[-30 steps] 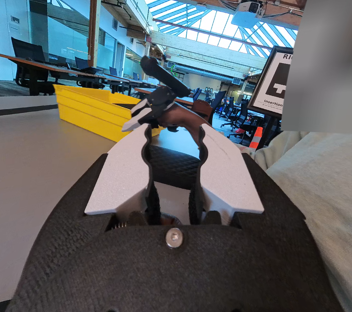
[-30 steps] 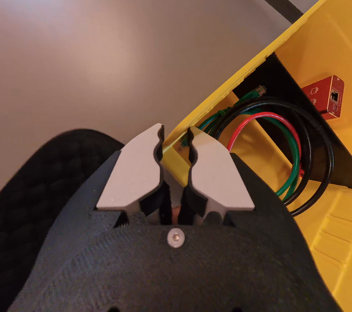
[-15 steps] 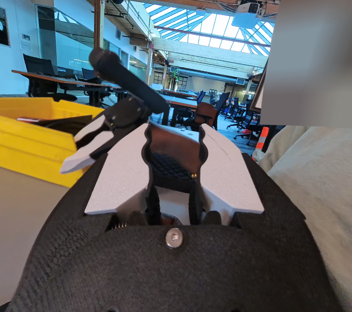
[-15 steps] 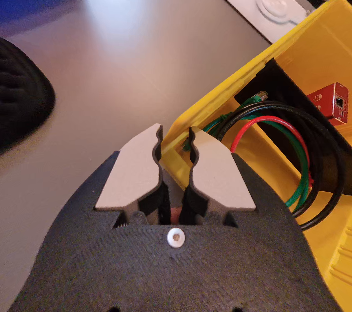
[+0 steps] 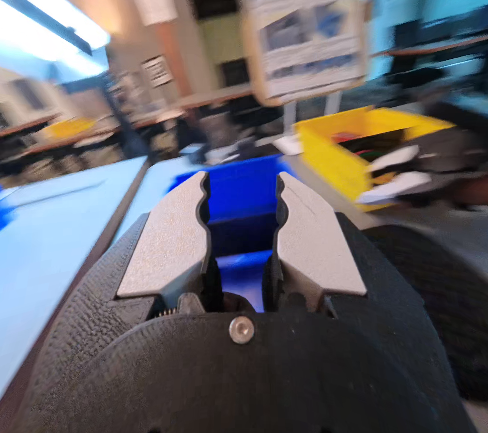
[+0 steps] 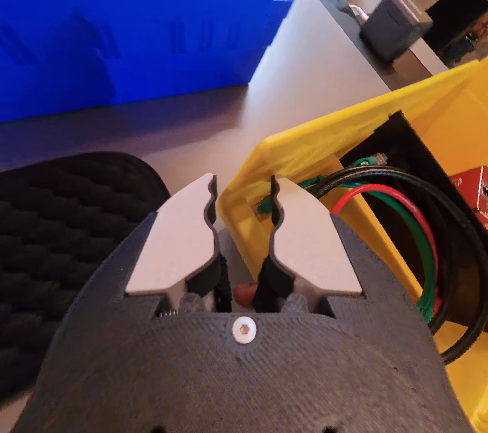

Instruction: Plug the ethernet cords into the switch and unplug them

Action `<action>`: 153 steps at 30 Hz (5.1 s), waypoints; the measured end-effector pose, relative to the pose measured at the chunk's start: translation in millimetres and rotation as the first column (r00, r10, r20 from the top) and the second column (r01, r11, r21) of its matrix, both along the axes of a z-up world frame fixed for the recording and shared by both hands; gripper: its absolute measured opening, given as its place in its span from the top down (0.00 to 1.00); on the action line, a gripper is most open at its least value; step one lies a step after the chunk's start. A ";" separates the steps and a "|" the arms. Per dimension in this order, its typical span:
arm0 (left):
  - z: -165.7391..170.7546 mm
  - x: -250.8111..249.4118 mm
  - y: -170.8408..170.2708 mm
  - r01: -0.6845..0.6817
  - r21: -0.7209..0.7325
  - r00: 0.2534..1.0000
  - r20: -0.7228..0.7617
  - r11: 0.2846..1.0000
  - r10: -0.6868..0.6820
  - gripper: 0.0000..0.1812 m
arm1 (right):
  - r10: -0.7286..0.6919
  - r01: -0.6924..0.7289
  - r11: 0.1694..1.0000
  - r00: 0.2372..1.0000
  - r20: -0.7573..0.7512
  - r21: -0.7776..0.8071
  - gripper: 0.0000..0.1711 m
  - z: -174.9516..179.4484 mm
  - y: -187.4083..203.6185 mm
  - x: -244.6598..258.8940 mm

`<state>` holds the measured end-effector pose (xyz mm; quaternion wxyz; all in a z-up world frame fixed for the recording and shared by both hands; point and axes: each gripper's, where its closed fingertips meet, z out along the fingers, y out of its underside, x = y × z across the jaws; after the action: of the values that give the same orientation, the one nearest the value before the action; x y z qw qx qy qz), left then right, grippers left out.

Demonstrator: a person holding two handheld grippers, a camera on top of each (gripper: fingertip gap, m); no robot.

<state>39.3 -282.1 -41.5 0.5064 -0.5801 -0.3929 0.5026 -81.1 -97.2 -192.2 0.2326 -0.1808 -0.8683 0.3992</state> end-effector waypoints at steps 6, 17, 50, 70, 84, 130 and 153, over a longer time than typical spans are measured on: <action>-62.9 4.3 -121.0 -0.315 0.141 0.941 0.177 0.939 0.289 0.71 | 0.113 -0.111 0.993 0.992 -0.064 0.037 0.77 -1.2 -37.9 2.2; -107.2 -18.0 -144.9 -0.489 0.089 0.861 0.209 0.867 0.464 0.85 | 0.221 -0.248 0.958 0.958 -0.182 -0.142 0.59 20.4 -55.0 22.8; -113.6 -40.5 -123.4 -0.593 0.048 0.797 0.176 0.804 0.578 0.90 | 0.145 -0.178 0.923 0.982 -0.121 -0.342 0.51 58.1 -133.1 19.6; -121.5 -20.0 -128.4 -0.506 0.035 0.812 0.357 0.862 0.462 0.94 | 0.210 -0.225 0.959 0.972 -0.102 -0.174 0.90 21.4 -140.2 36.4; 37.3 -2.8 2.2 -0.275 0.199 0.897 -0.299 0.941 0.326 0.96 | -0.044 -0.137 0.956 0.805 -0.592 -0.258 0.90 167.6 1.7 71.3; -19.6 -43.8 410.9 0.670 -0.171 0.741 0.080 0.723 -0.667 0.61 | -0.604 0.550 0.797 0.705 -0.373 -0.250 0.56 56.9 435.2 67.7; -179.4 -114.8 217.8 0.626 -0.628 0.766 0.606 0.462 -0.213 0.79 | -0.069 0.271 0.727 0.943 -0.326 0.631 0.80 -30.0 390.2 47.5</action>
<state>-75.4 -64.3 -221.0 0.1936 -0.9216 -0.0647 0.3302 -33.6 293.0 -222.2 0.4382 -0.1067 -0.8905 0.0602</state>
